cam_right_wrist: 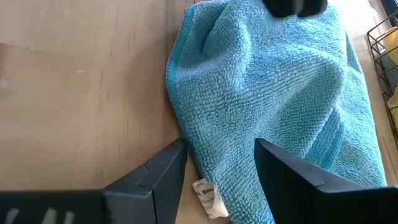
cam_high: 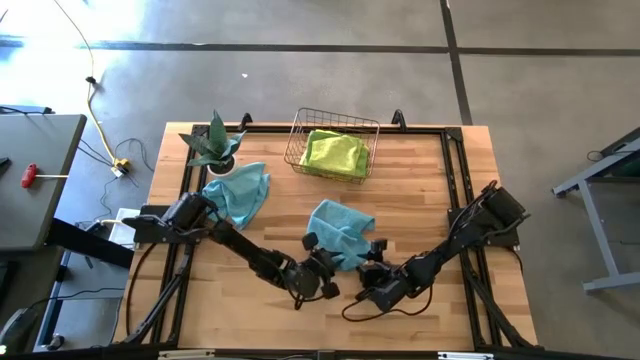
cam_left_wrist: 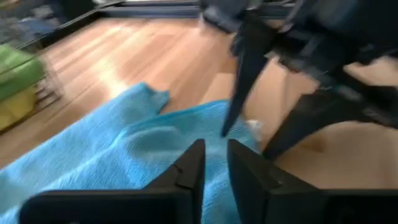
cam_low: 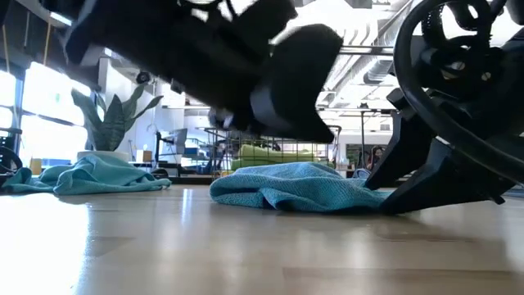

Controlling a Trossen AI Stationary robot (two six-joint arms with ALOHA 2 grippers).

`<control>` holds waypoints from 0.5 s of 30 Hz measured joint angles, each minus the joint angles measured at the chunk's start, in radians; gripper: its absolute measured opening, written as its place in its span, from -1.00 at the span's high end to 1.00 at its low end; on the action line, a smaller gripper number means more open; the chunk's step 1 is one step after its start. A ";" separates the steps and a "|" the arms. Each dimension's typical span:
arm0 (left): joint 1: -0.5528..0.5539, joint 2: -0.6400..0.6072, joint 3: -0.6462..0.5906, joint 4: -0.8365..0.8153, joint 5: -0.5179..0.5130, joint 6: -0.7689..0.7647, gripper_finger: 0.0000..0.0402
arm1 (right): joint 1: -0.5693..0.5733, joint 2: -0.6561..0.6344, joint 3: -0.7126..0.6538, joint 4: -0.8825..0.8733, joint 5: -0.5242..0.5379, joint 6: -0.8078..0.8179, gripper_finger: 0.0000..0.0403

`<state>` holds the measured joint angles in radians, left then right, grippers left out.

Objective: Fold microfiber towels
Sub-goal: Fold the bottom blue microfiber towel

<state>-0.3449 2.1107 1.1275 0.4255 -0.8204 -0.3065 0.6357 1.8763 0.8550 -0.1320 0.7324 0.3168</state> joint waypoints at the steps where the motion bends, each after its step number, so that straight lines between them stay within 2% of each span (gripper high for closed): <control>1: 0.001 -0.014 0.000 -0.011 0.033 0.016 0.77 | 0.000 0.000 -0.001 0.003 0.003 0.001 0.07; 4: -0.003 -0.043 0.000 -0.061 0.164 0.037 0.86 | 0.000 0.002 -0.002 0.014 0.017 0.043 0.07; 7: -0.017 -0.047 0.000 -0.124 0.260 0.073 0.86 | -0.005 0.003 -0.003 0.035 0.023 0.049 0.07; 10: -0.022 -0.049 0.000 -0.176 0.303 0.104 0.77 | -0.011 0.005 -0.005 0.060 0.024 0.048 0.07; 15: -0.022 -0.049 0.000 -0.205 0.336 0.101 0.51 | -0.033 0.006 -0.005 0.098 0.018 0.092 0.07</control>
<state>-0.3668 2.0617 1.1277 0.2209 -0.4842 -0.2050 0.6030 1.8828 0.8497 -0.0341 0.7504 0.4085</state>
